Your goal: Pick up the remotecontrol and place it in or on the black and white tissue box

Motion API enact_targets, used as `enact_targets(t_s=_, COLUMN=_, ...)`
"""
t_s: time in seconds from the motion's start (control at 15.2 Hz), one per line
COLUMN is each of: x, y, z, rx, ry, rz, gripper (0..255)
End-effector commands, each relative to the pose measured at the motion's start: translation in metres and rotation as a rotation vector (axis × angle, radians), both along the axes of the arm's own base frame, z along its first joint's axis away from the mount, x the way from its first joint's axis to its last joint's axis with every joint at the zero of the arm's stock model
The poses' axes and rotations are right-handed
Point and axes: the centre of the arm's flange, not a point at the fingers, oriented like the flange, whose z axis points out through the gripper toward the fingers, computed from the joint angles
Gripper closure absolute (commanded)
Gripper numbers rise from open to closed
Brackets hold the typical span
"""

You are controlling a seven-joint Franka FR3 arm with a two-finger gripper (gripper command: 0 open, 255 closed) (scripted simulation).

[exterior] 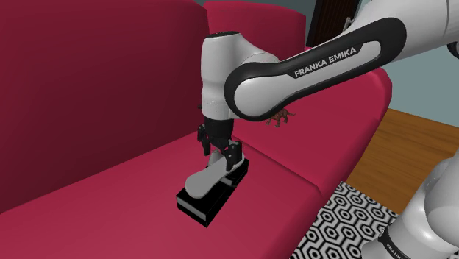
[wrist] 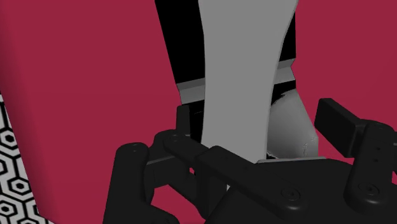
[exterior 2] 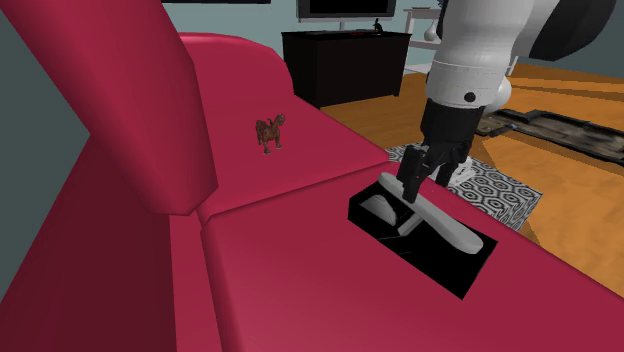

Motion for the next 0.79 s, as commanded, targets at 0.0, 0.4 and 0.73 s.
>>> enact_targets(t_s=0.0, x=0.0, y=0.0, z=0.0, rx=0.0, ry=0.0, rz=0.0, gripper=0)
enact_targets(t_s=0.4, x=-0.001, y=-0.001, z=0.05, rx=0.0, ry=0.0, rz=0.0, gripper=0)
enact_targets(t_s=0.73, x=-0.001, y=-0.001, z=0.05, rx=0.0, ry=0.0, rz=0.0, gripper=0)
